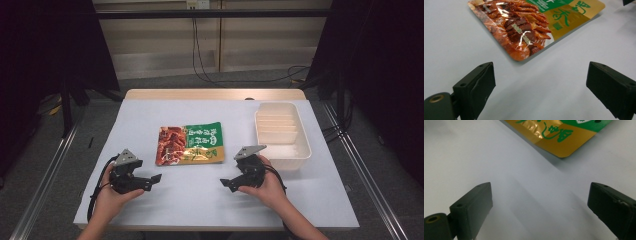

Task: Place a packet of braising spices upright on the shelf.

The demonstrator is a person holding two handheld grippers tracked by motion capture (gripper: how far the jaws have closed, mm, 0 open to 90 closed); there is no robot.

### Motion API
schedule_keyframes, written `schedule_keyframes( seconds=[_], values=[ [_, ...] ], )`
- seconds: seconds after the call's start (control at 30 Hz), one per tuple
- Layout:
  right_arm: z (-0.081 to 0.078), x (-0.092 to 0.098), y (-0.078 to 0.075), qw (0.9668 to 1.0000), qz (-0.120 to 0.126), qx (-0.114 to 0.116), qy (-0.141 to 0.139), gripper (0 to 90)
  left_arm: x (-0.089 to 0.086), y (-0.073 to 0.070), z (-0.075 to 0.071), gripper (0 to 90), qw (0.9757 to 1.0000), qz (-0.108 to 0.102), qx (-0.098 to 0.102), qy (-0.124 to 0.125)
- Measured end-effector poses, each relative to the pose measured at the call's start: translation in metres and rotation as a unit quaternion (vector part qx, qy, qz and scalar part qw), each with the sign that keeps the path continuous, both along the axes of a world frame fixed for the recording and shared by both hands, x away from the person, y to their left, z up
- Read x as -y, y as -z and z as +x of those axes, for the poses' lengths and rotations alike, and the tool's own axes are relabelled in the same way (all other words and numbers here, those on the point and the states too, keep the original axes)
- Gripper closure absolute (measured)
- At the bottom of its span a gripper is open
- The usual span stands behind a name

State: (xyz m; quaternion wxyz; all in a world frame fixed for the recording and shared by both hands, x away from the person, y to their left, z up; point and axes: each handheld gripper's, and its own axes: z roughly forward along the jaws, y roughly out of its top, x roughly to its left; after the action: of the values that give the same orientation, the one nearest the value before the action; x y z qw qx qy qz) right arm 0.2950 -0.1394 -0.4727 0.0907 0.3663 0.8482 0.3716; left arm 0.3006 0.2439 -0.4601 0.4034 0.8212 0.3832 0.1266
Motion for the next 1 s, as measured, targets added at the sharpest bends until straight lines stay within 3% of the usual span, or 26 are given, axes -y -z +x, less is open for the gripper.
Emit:
schedule_keyframes(
  seconds=[0.2, 0.4, 0.57, 0.73, 1.0],
  values=[
    [0.006, -0.005, -0.008, 0.9999, 0.011, -0.002, 0.007, 5.8, 0.003, 0.001, 0.002, 8.3, 0.9999, 0.007, 0.003, 0.010],
    [0.017, -0.020, -0.014, 0.9995, 0.026, -0.009, 0.014, 6.2, 0.007, 0.002, 0.001, 8.3, 0.9999, -0.008, 0.001, 0.015],
    [0.029, -0.030, -0.016, 0.9984, 0.042, -0.019, 0.032, 7.4, 0.014, 0.003, -0.003, 8.4, 0.9993, 0.016, 0.008, 0.031],
    [0.045, -0.038, -0.015, 0.9966, 0.054, -0.032, 0.054, 8.9, 0.011, 0.001, -0.004, 8.5, 0.9996, 0.006, 0.009, 0.026],
    [0.066, -0.046, -0.013, 0.9948, 0.040, -0.038, 0.086, 8.9, 0.010, 0.002, -0.004, 8.5, 0.9995, 0.006, 0.010, 0.029]
  ],
)
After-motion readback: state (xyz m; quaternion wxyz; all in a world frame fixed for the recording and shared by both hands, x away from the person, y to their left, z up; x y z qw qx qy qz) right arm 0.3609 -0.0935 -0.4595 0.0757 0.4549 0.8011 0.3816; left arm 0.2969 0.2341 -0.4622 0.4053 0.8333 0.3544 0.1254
